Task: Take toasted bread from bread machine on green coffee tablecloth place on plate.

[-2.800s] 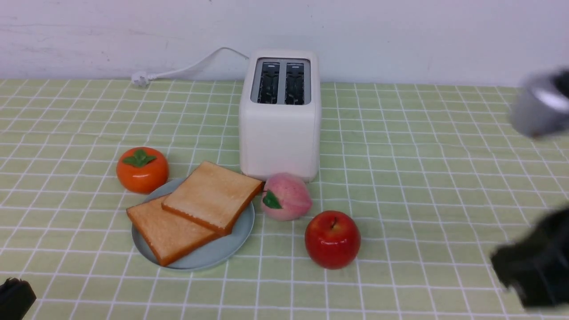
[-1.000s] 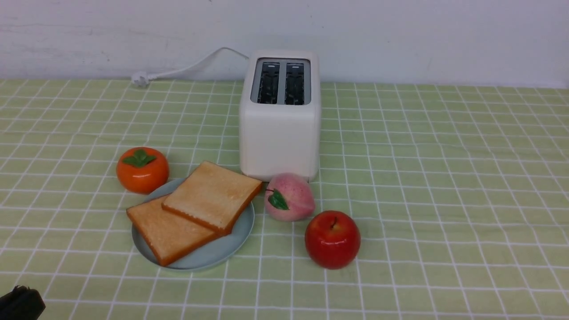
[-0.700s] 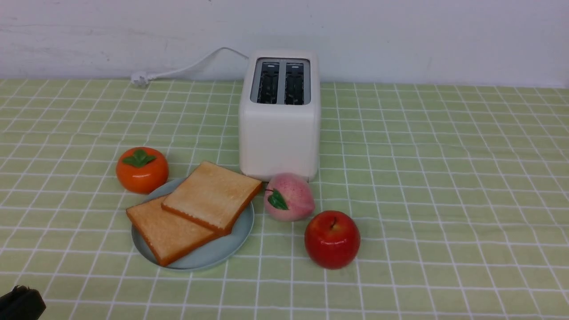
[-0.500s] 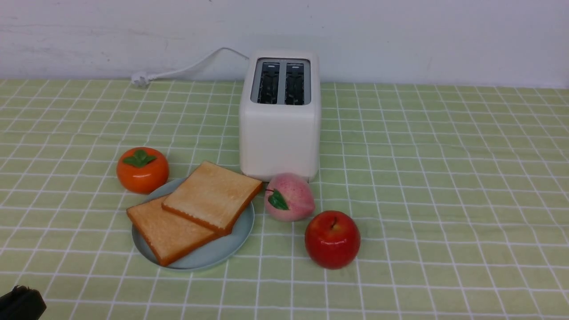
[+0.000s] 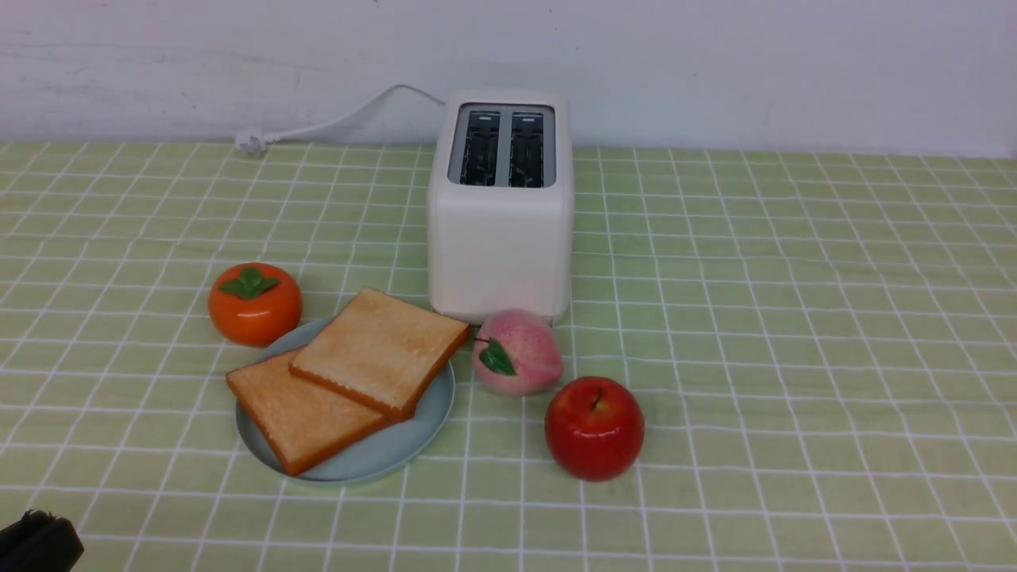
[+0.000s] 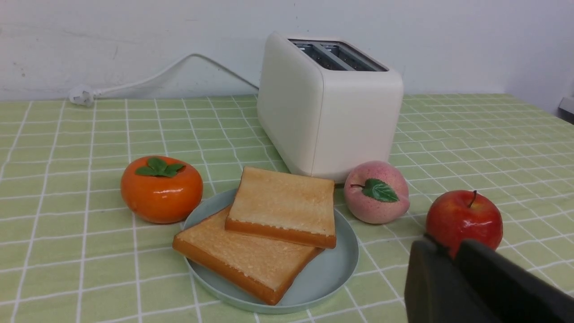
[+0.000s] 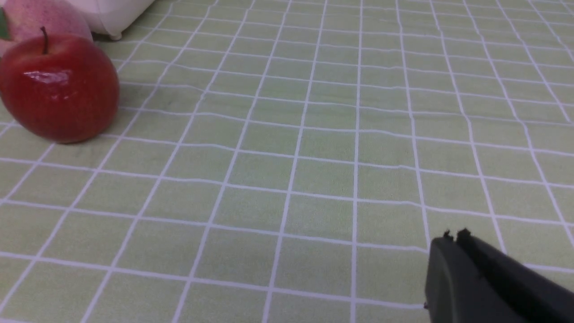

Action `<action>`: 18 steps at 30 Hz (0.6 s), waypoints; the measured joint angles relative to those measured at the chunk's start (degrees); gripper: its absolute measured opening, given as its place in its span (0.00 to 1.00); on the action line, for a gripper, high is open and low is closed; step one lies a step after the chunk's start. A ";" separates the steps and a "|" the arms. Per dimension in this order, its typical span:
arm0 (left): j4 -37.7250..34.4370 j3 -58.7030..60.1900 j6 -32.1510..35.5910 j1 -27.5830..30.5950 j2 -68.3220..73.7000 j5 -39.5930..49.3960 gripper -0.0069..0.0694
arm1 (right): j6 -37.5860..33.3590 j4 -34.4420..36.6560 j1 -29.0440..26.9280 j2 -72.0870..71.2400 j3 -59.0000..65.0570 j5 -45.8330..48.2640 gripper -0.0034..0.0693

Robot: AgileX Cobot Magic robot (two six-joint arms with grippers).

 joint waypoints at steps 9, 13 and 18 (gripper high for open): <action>0.00 0.00 0.00 0.00 0.00 0.00 0.19 | 0.00 0.00 0.00 0.00 0.00 0.02 0.04; 0.00 0.00 0.00 0.00 0.00 0.00 0.20 | -0.02 0.00 0.00 0.00 0.00 0.02 0.05; 0.00 0.26 -0.17 0.00 0.00 -1.03 0.21 | -0.07 0.00 0.00 0.00 0.00 0.02 0.05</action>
